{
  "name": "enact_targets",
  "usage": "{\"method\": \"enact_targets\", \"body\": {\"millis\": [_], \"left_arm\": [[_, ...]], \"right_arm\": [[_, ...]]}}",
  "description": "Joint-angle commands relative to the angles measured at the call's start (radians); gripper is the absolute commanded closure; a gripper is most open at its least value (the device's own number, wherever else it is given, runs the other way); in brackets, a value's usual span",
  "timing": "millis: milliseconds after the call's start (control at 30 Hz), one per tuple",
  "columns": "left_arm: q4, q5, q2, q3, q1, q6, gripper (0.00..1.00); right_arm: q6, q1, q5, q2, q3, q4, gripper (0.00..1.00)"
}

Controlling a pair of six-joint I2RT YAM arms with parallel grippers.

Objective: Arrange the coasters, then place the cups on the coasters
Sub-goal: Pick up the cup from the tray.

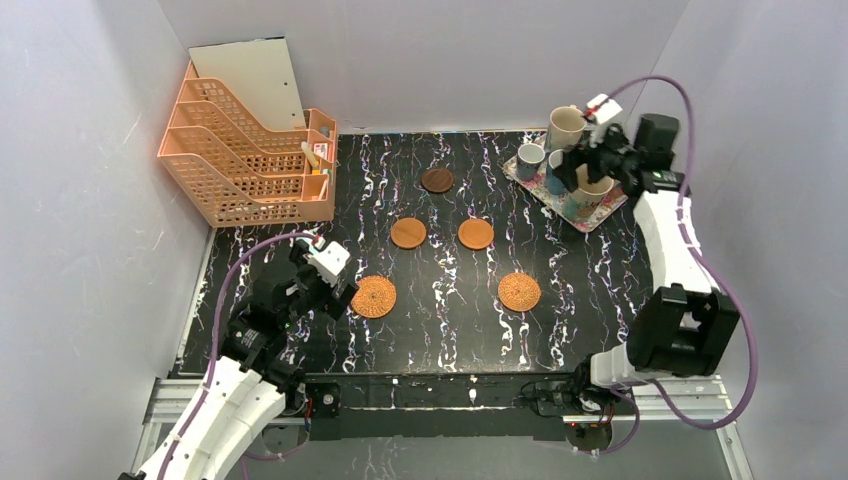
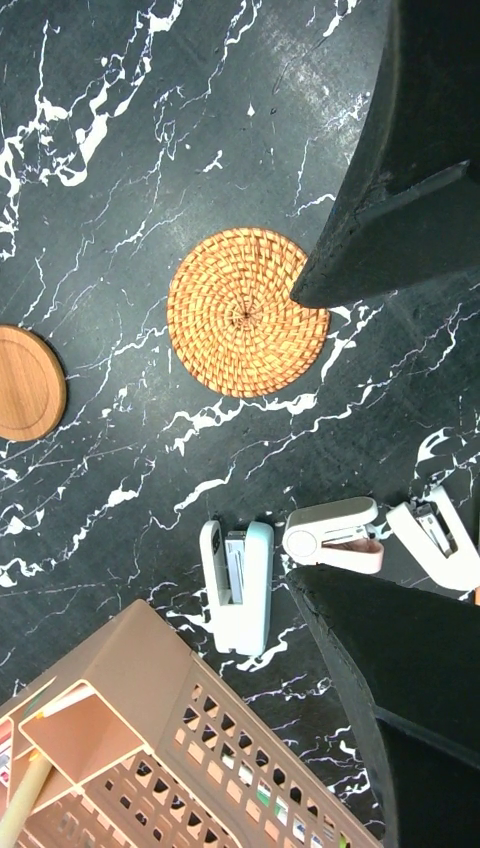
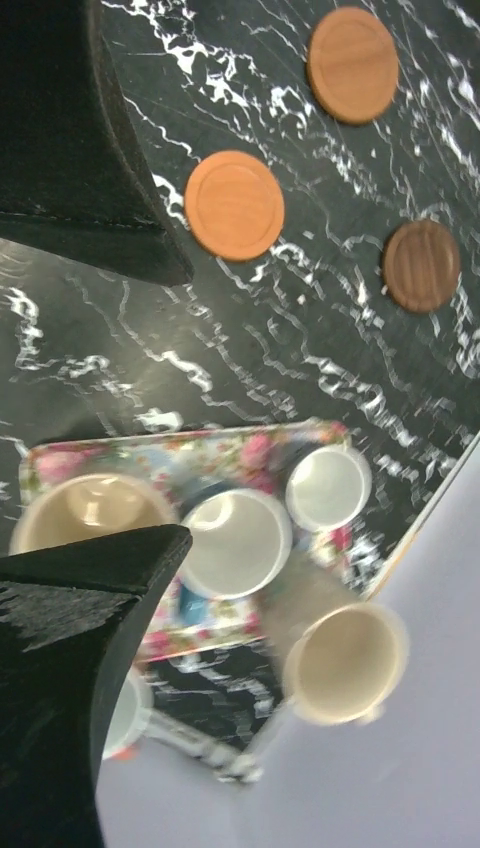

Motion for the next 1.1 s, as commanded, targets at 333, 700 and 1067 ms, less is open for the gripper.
{"method": "enact_targets", "body": {"millis": [333,700,1067], "left_arm": [[-0.010,-0.025,0.068,0.007,0.032,0.011,0.02],[0.001,-0.039,0.057,0.000,0.036,0.006,0.02],[0.011,-0.061,0.013,-0.008,0.046,0.002,0.02]], "right_arm": [[-0.545,0.237,0.214,0.477,0.609,-0.451,0.02],[-0.696,0.267,0.344,0.890,1.153,-0.712,0.02],[-0.739,0.277,0.336,0.998,1.251,-0.844,0.02]]}}
